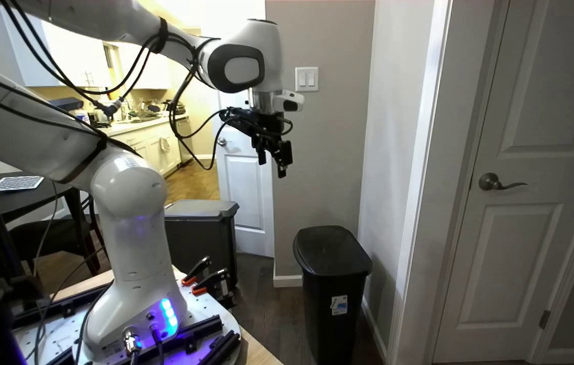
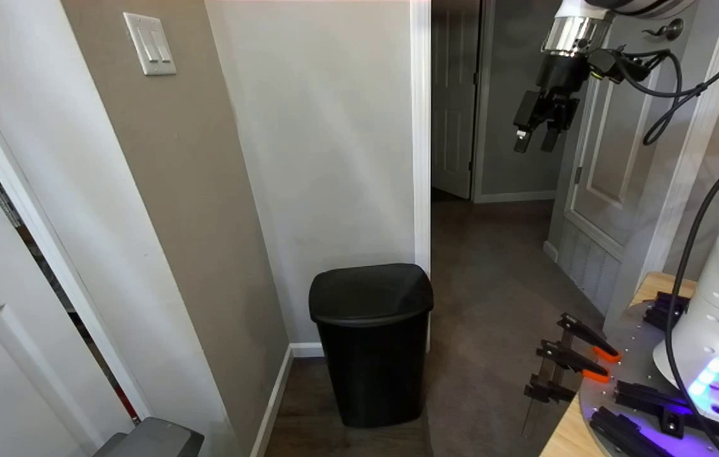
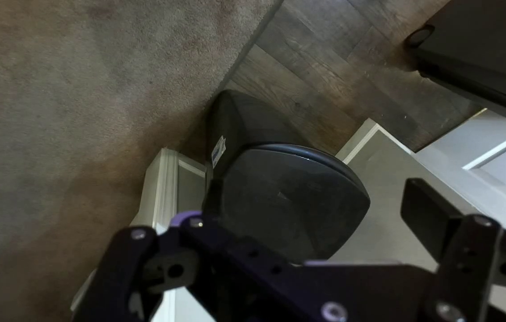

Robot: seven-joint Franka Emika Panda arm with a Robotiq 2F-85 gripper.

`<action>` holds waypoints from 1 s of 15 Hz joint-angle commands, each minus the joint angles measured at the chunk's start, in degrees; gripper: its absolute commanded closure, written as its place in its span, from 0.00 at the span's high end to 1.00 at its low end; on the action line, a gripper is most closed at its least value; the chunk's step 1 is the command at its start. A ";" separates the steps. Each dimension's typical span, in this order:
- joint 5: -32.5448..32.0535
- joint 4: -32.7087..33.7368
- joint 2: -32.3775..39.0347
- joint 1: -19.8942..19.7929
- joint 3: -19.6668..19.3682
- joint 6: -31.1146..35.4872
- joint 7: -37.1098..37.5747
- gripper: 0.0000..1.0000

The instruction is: Completely open the bin

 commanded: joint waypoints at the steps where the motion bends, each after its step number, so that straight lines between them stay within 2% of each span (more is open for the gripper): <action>1: 0.65 1.16 5.63 0.94 1.88 7.93 -1.55 1.00; 7: 2.75 7.07 21.83 9.75 4.31 25.89 -3.97 1.00; 10: 3.26 12.84 31.74 13.07 5.89 28.39 -4.87 1.00; 11: 4.70 15.04 34.79 14.57 6.04 27.41 -6.39 1.00; 12: 8.69 17.38 37.43 16.71 5.60 25.55 -9.96 1.00; 15: 17.54 23.38 44.38 18.13 8.34 22.81 -18.80 1.00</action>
